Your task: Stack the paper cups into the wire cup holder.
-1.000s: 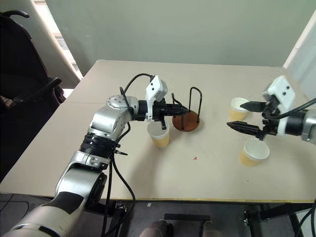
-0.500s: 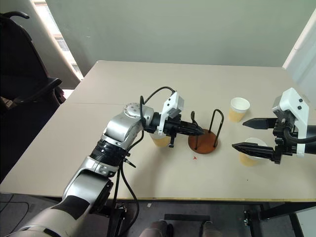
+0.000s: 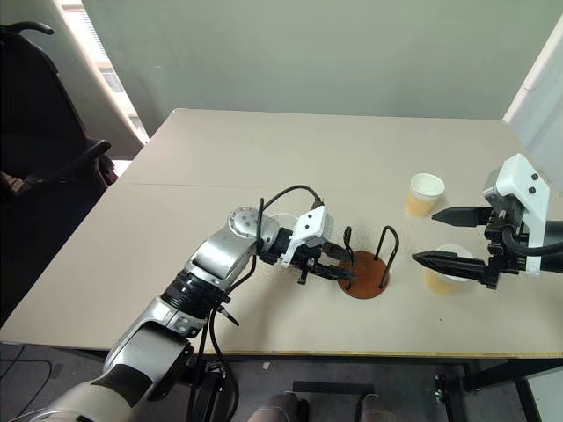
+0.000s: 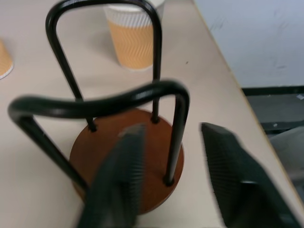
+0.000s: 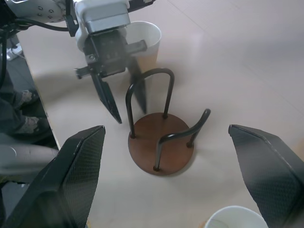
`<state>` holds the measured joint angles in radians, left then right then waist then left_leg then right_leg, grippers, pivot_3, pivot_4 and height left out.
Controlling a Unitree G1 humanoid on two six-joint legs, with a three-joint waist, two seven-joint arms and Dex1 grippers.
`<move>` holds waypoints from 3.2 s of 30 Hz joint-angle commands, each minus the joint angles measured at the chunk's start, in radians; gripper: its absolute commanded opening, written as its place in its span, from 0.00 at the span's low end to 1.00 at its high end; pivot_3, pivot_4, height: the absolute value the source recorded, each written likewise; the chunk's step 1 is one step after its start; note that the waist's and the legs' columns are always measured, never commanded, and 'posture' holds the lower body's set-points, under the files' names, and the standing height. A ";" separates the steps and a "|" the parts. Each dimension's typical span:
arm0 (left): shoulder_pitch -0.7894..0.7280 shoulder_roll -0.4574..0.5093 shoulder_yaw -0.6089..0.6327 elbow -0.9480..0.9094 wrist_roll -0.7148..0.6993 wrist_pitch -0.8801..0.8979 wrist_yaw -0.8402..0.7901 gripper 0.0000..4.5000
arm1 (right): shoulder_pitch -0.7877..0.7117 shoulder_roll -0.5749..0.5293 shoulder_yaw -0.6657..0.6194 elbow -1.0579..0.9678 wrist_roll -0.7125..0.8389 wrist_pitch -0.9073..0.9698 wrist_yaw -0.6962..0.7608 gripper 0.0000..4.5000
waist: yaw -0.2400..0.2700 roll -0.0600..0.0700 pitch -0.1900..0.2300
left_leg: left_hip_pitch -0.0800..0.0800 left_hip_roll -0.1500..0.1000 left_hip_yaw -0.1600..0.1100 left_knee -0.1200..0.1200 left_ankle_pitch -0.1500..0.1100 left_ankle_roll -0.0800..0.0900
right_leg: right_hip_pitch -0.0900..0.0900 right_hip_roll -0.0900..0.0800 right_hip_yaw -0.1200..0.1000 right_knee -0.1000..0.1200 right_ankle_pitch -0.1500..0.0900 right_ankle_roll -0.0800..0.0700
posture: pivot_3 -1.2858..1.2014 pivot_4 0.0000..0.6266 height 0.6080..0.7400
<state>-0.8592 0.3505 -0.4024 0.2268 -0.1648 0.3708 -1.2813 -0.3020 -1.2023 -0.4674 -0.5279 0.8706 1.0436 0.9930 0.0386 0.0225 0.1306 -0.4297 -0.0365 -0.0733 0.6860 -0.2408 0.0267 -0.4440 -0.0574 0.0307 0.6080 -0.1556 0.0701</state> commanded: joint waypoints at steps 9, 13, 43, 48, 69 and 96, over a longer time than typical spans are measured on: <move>0.040 0.164 0.054 -0.271 -0.081 0.121 -0.065 0.99 | -0.148 -0.031 0.186 0.119 -0.114 -0.139 0.010 0.96 | -0.005 0.000 0.000 | 0.000 0.000 0.000 0.000 0.000 0.000 | 0.000 0.000 0.000 0.000 0.000 0.000 | 0.52 0.24 1.00; 0.043 0.229 0.104 -0.306 -0.134 0.199 -0.072 0.99 | -0.225 -0.017 0.277 0.200 -0.184 -0.191 0.019 0.96 | -0.007 0.000 0.000 | 0.001 0.000 0.000 0.000 0.000 0.001 | 0.000 0.000 0.000 0.001 0.000 -0.001 | 0.52 0.24 1.00; 0.145 0.439 0.373 -0.429 -0.281 0.365 0.164 0.99 | -1.025 0.440 0.912 1.505 -1.136 -1.030 0.186 0.96 | -0.023 0.001 -0.001 | 0.001 0.002 -0.004 -0.005 -0.003 -0.004 | -0.004 0.000 -0.004 0.002 0.003 -0.012 | 0.52 0.24 1.00; 0.149 0.443 0.374 -0.442 -0.283 0.371 0.177 0.99 | -1.074 0.487 0.925 1.655 -1.220 -1.100 0.131 0.96 | -0.024 0.001 0.000 | 0.001 0.002 -0.004 -0.006 -0.004 -0.006 | -0.005 0.000 -0.004 0.002 0.003 -0.012 | 0.52 0.24 1.00; 0.155 0.455 0.366 -0.444 -0.296 0.364 0.186 1.00 | -1.094 0.506 0.893 1.732 -1.290 -1.167 0.118 0.01 | -0.023 0.002 0.000 | 0.001 0.003 -0.005 -0.007 -0.006 -0.010 | -0.007 0.001 -0.004 0.002 0.002 -0.014 | 0.52 0.24 1.00; 0.091 0.431 0.345 -0.371 -0.369 0.266 0.042 1.00 | -0.875 0.091 0.832 0.259 -0.693 -0.603 0.621 0.01 | -0.027 0.002 0.000 | 0.005 0.004 -0.006 -0.007 -0.001 -0.011 | -0.003 0.003 -0.004 0.004 -0.005 -0.030 | 0.52 0.24 1.00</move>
<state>-0.7437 0.7812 -0.0627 -0.1428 -0.5367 0.6535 -1.2374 -1.1735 -1.0973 0.3631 -0.2505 0.1754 0.4602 1.6099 0.0114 0.0244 0.1308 -0.4248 -0.0325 -0.0792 0.6787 -0.2411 0.0161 -0.4472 -0.0543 0.0263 0.6119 -0.1609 0.0403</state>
